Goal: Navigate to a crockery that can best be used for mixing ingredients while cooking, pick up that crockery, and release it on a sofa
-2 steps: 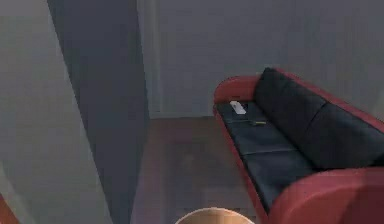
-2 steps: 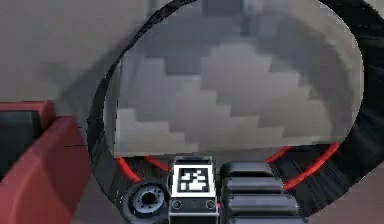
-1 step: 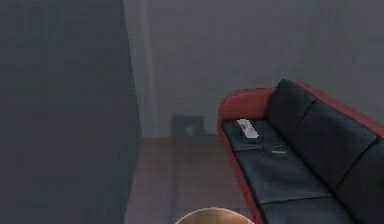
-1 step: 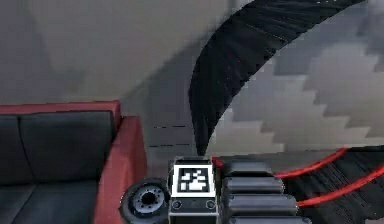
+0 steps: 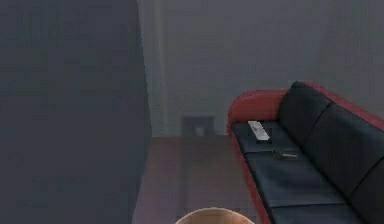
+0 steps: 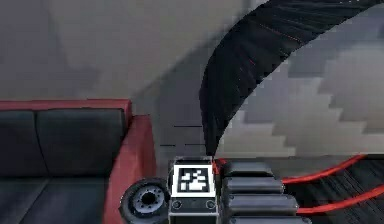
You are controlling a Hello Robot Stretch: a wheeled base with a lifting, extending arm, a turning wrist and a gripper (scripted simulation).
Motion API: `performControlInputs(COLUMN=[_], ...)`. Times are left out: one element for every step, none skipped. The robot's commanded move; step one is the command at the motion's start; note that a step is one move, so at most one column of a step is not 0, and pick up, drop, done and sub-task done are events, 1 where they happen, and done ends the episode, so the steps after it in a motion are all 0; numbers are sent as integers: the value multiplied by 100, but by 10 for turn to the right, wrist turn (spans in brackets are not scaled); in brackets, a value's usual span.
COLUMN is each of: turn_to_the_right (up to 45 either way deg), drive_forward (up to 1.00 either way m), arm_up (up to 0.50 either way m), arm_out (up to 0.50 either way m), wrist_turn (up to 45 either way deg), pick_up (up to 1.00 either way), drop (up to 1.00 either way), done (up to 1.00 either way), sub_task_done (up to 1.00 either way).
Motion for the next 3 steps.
performControlInputs(turn_to_the_right=[0, -30, 0], drive_forward=[100, 0, 15], arm_up=[0, 0, 0], arm_out=[0, 0, 0], wrist_turn=[0, 0, 0], pick_up=[0, 0, 0], drop=[0, 0, 0], done=[0, 0, 0], sub_task_done=[0, 0, 0])
